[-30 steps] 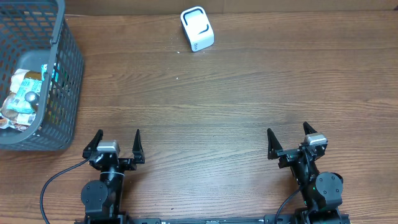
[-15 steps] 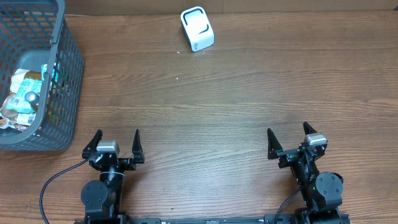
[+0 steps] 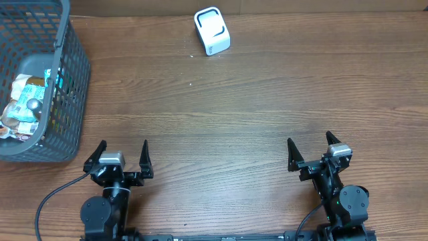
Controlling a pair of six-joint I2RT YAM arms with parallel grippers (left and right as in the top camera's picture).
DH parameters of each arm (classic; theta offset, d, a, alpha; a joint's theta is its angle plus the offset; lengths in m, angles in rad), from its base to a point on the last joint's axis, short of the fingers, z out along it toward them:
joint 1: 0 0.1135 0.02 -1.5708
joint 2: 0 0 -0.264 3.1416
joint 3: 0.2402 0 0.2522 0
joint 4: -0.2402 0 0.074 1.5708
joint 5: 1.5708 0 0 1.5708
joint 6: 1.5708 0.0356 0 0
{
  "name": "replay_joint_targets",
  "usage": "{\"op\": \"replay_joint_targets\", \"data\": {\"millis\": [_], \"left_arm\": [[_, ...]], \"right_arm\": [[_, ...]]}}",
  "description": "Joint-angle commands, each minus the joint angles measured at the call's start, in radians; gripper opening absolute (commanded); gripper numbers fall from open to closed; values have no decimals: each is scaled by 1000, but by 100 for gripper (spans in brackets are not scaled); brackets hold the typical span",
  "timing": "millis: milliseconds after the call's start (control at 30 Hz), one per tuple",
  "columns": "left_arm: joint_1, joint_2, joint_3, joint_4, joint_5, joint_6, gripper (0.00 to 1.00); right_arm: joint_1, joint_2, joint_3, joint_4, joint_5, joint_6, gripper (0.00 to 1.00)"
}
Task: Scan the item barcode
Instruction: 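Move the left gripper over the grey basket and reach down inside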
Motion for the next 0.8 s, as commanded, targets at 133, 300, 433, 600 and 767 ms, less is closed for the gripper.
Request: {"op": "replay_joint_targets", "data": {"millis": [133, 300, 433, 600, 767], "left_arm": [[-6, -12, 124, -108, 18, -14, 100], [-6, 4, 172, -255, 29, -52, 100], [-6, 76, 266, -328, 52, -68, 100], [-6, 282, 498, -458, 53, -53, 100], [-6, 581, 816, -682, 111, 43, 100]], "right_arm": [[-4, 2, -10, 2, 8, -4, 100], [-4, 2, -10, 2, 8, -4, 100], [-4, 2, -10, 2, 8, -4, 100], [-4, 2, -10, 2, 8, -4, 100], [-4, 2, -10, 2, 8, -4, 100]]}}
